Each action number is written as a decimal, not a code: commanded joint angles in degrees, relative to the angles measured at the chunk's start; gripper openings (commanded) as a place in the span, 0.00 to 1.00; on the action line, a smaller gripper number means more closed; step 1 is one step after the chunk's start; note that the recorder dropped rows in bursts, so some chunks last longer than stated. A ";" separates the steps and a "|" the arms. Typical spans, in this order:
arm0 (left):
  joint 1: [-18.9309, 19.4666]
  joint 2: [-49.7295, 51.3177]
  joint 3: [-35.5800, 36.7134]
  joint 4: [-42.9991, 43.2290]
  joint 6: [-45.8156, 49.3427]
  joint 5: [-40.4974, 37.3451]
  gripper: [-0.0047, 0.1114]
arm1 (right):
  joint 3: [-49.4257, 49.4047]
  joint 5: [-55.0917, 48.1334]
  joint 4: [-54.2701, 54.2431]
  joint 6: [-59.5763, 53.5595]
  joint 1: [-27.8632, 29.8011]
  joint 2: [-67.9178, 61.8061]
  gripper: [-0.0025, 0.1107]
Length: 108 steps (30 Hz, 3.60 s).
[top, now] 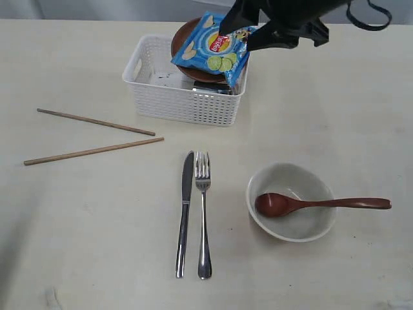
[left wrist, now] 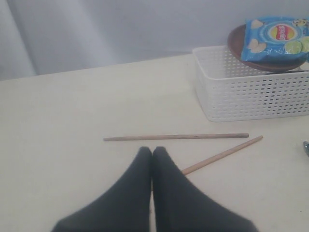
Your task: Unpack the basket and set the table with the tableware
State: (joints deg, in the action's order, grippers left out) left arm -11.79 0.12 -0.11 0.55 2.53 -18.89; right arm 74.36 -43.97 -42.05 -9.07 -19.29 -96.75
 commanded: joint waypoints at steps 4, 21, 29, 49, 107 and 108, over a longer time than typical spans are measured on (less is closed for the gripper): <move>-0.37 -0.12 0.11 -0.12 0.03 0.46 0.04 | 15.68 1.58 0.47 0.49 0.56 -11.28 0.51; -0.37 -0.12 0.11 -0.12 0.03 0.46 0.04 | 28.80 -4.99 28.01 17.76 0.03 -23.57 0.48; -0.37 -0.12 0.11 -0.12 0.03 0.46 0.04 | 28.80 -4.28 27.55 11.54 -2.45 -24.84 0.08; -0.37 -0.12 0.11 -0.12 0.03 0.46 0.04 | 30.45 -5.83 44.89 22.49 -2.77 -23.80 0.02; -0.37 -0.12 0.11 -0.12 0.03 0.46 0.04 | 39.58 0.50 23.50 -0.50 3.85 -33.11 0.45; -0.37 -0.12 0.11 -0.12 0.03 0.46 0.04 | 39.58 0.64 22.30 -2.61 3.85 -33.29 0.45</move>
State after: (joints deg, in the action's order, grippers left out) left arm -11.79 0.12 -0.11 0.55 2.53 -18.89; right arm 113.67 -45.92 -18.06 -6.99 -15.70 -129.91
